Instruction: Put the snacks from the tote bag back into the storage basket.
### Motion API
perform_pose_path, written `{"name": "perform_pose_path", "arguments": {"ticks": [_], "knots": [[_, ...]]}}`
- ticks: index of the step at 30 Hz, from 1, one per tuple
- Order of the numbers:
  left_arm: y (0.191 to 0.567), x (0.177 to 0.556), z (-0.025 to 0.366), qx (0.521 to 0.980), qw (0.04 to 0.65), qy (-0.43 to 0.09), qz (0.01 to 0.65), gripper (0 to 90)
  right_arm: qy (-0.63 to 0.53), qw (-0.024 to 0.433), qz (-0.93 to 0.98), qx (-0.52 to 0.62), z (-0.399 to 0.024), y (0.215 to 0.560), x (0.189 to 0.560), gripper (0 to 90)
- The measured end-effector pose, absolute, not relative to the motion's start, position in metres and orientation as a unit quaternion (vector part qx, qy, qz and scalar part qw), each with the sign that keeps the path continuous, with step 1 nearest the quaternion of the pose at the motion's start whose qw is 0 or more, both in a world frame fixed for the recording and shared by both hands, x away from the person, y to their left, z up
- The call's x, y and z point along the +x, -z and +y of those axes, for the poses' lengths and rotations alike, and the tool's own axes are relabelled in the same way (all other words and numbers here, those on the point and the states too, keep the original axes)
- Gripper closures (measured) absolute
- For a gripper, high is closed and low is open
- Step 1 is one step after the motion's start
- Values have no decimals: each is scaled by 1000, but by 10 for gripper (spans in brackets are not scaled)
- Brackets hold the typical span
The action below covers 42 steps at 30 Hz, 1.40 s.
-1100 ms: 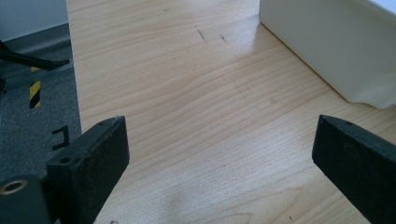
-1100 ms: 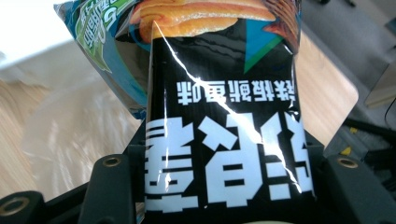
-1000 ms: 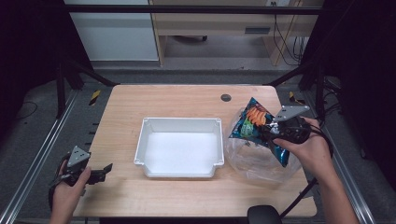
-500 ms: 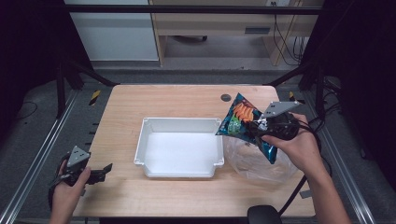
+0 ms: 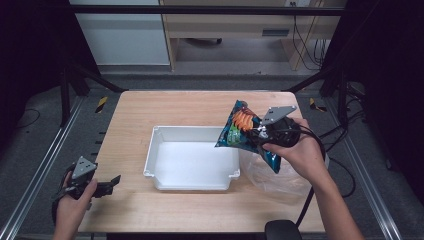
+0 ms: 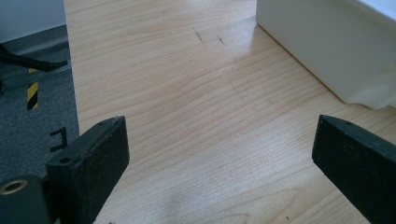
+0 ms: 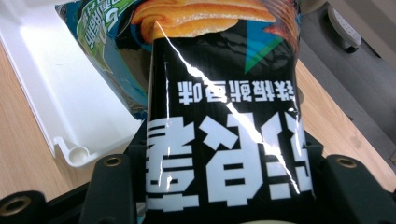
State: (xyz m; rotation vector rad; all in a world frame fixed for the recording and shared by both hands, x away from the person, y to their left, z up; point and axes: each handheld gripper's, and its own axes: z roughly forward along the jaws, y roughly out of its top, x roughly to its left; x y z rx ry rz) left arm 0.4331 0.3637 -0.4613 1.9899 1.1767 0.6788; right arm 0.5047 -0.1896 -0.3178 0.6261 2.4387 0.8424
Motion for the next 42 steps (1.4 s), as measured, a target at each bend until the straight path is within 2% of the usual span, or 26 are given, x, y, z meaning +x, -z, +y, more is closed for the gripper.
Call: {"name": "perform_pose_path", "arguments": {"ticks": [28, 42], "knots": [[462, 434, 362, 775, 356, -261, 452, 35, -319, 234, 896, 202, -166, 314, 503, 436], [462, 434, 362, 775, 356, -262, 452, 34, -322, 245, 895, 186, -148, 311, 501, 437]]}}
